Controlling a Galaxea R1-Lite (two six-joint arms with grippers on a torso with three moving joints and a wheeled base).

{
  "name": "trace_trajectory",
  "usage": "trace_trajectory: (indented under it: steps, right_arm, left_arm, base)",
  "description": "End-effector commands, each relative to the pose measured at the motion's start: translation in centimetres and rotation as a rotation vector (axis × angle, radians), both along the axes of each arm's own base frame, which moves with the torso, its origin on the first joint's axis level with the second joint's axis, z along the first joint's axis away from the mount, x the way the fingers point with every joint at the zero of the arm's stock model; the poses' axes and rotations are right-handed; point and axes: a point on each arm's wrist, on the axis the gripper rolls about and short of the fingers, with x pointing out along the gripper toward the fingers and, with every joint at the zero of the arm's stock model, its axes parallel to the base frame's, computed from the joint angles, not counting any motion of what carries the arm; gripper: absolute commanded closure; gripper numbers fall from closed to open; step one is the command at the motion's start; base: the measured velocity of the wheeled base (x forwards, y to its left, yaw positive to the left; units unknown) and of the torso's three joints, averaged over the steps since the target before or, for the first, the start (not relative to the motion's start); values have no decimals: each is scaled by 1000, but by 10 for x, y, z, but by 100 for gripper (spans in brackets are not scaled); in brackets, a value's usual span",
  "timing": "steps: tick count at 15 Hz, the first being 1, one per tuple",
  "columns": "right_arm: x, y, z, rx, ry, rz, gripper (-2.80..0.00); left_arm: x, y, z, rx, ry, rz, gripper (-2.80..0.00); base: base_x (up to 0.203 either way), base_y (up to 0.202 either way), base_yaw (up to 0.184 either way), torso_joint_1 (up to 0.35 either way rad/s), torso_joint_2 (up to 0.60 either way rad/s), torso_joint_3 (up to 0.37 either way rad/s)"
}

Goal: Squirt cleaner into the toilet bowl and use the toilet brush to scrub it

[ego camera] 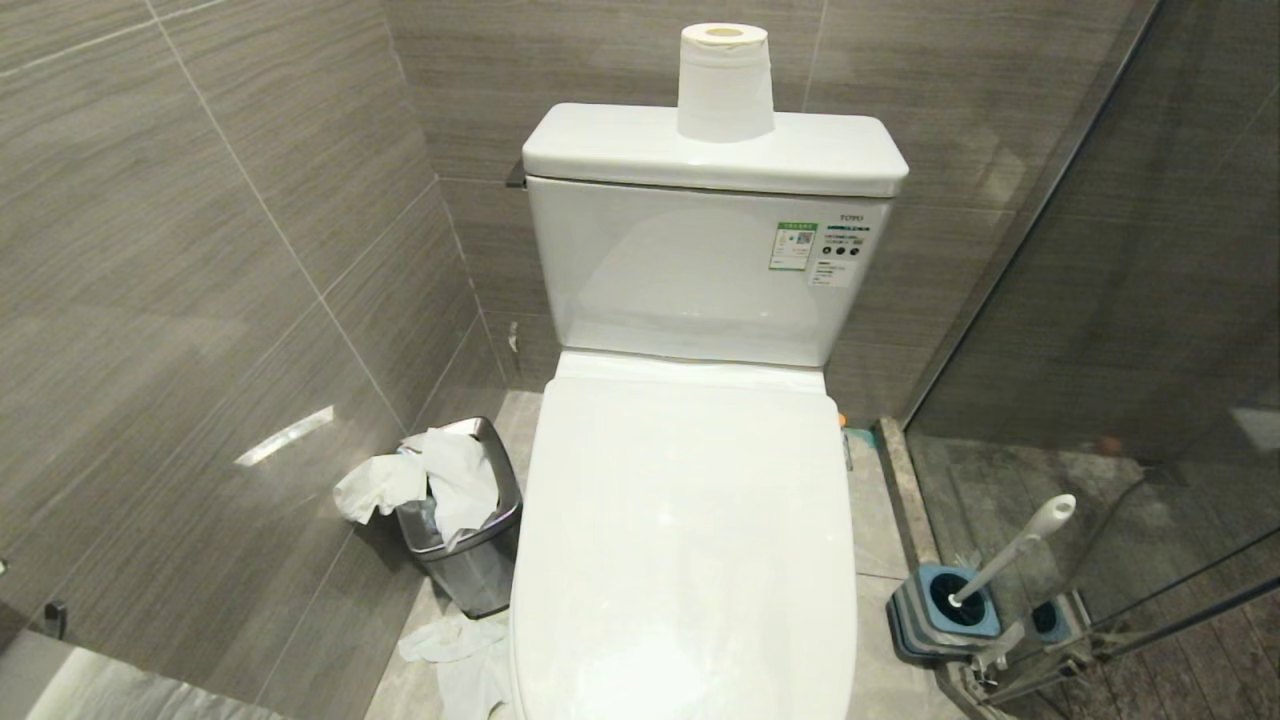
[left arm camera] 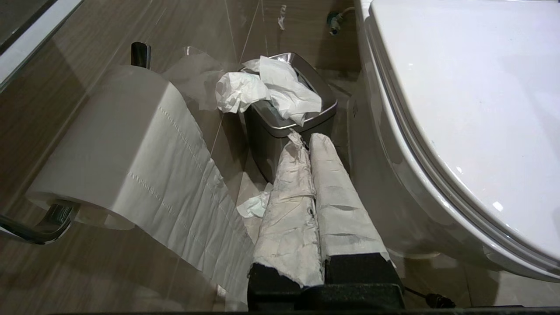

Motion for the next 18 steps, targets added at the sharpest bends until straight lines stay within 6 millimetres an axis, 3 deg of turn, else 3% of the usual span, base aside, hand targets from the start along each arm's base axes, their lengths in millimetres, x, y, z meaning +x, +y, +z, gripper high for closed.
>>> trace_trajectory:
  steps: [1,18]
  right_arm:
    - [0,0,0,0,1,0,0]
    - [0,0,0,0,2,3,0]
  left_arm:
    - [0,0,-1,0,5,0,0]
    - [0,0,-1,0,3,1,0]
  base:
    - [0,0,0,0,0,0]
    - [0,0,0,0,0,0]
